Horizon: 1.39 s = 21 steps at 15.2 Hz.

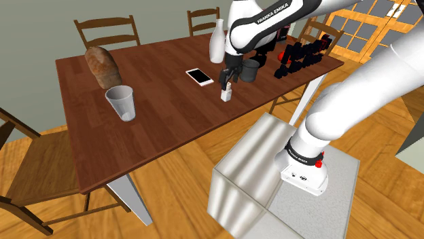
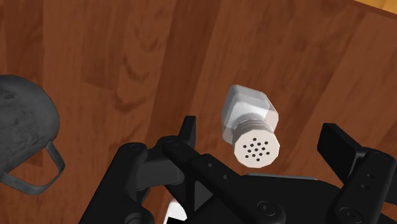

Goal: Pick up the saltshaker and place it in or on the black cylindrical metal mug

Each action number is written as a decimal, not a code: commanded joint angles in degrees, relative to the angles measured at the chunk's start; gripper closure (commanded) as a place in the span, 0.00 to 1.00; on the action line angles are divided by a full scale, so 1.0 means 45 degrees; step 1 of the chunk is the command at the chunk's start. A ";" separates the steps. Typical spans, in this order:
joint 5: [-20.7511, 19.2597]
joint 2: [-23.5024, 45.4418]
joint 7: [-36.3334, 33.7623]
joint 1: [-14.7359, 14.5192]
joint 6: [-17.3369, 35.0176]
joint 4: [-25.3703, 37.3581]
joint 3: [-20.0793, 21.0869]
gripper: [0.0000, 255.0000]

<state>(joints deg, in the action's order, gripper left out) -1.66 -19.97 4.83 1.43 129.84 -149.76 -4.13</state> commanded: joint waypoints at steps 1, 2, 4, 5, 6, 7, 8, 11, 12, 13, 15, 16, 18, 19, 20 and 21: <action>0.0001 0.0055 0.0003 0.0000 0.0076 -0.0013 -0.0003 0.00; 0.0001 0.0055 0.0003 0.0000 0.0076 -0.0013 -0.0003 0.00; 0.0001 0.0055 0.0003 0.0000 0.0076 -0.0013 -0.0003 0.00; 0.0001 0.0055 0.0003 0.0000 0.0076 -0.0013 -0.0003 0.00; 0.0001 0.0053 0.0003 0.0000 0.0074 -0.0014 -0.0004 0.00; 0.0001 0.0053 0.0003 0.0000 0.0074 -0.0014 -0.0004 1.00; 0.0001 0.0053 0.0003 0.0000 0.0074 -0.0014 -0.0004 1.00; 0.0001 0.0054 0.0003 0.0000 0.0074 -0.0012 -0.0003 1.00; 0.0001 0.0055 0.0003 0.0000 0.0073 -0.0011 -0.0003 1.00; 0.0002 0.0054 0.0002 -0.0001 0.0073 -0.0012 -0.0003 1.00; 0.0001 0.0051 0.0002 -0.0001 0.0074 -0.0016 -0.0003 1.00; 0.0001 0.0055 0.0003 0.0000 0.0076 -0.0013 -0.0004 1.00; -0.0004 -0.0168 -0.0005 0.0002 -0.0329 0.0169 0.0008 1.00; -0.0005 -0.0274 -0.0008 0.0003 -0.0530 0.0264 0.0014 1.00; -0.0007 -0.0375 -0.0011 0.0004 -0.0729 0.0362 0.0019 1.00; -0.0008 -0.0473 -0.0014 0.0005 -0.0928 0.0463 0.0025 1.00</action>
<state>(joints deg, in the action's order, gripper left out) -1.66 -21.59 4.70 1.41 126.60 -148.08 -3.99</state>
